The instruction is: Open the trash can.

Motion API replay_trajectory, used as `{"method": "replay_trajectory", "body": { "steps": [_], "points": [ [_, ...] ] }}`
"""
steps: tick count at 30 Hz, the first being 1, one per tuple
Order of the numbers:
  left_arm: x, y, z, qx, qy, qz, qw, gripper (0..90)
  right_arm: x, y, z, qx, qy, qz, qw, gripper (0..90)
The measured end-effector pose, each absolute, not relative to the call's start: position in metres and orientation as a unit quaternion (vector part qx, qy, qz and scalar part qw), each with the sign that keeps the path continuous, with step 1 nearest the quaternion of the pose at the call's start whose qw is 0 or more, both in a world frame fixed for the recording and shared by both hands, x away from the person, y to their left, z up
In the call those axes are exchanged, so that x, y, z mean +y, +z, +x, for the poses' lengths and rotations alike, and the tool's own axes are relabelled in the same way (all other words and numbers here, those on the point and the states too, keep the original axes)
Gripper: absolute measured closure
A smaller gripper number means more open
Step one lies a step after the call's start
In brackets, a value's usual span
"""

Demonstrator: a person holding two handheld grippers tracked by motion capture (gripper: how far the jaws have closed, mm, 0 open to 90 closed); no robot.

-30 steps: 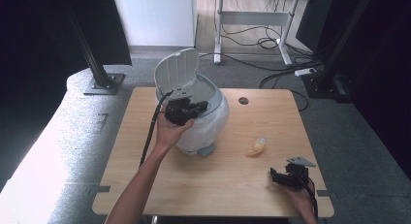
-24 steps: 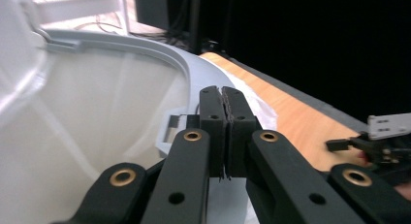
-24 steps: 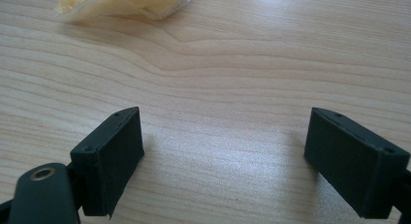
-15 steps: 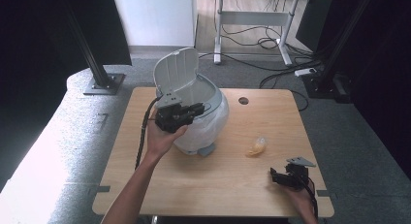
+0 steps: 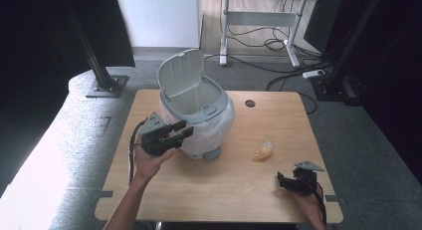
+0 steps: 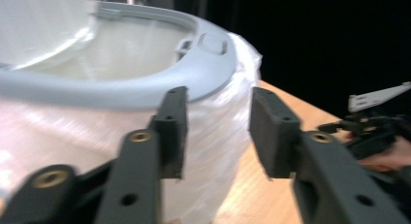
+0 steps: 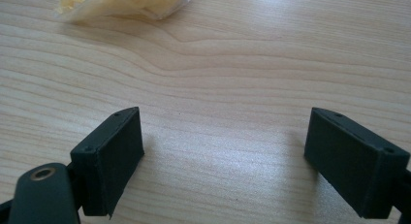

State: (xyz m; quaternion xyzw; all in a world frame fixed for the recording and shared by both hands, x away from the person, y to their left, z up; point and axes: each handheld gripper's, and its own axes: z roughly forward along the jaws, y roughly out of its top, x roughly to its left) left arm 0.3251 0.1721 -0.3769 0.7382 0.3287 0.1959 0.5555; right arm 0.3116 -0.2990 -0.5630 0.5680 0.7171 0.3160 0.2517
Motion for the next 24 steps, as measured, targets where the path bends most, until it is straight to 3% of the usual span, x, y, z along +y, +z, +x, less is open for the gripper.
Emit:
{"method": "replay_trajectory", "body": {
  "steps": [3, 8, 15, 24],
  "points": [
    [0.181, -0.387, 0.320, 0.336, 0.209, 0.734, 0.551, 44.8, -0.299, -0.563, 0.312, 0.717, 0.316, 0.568, 0.252, 13.2],
    [0.191, -0.412, 0.317, 0.352, 0.218, 0.740, 0.530, 33.9, -0.299, -0.563, 0.312, 0.717, 0.316, 0.568, 0.252, 13.2],
    [0.199, -0.458, 0.323, 0.380, 0.197, 0.757, 0.494, 27.6, -0.299, -0.563, 0.312, 0.717, 0.316, 0.568, 0.252, 13.2],
    [0.204, -0.504, 0.331, 0.400, 0.184, 0.771, 0.460, 27.5, -0.299, -0.563, 0.312, 0.717, 0.316, 0.568, 0.252, 13.2]
  ]
}}
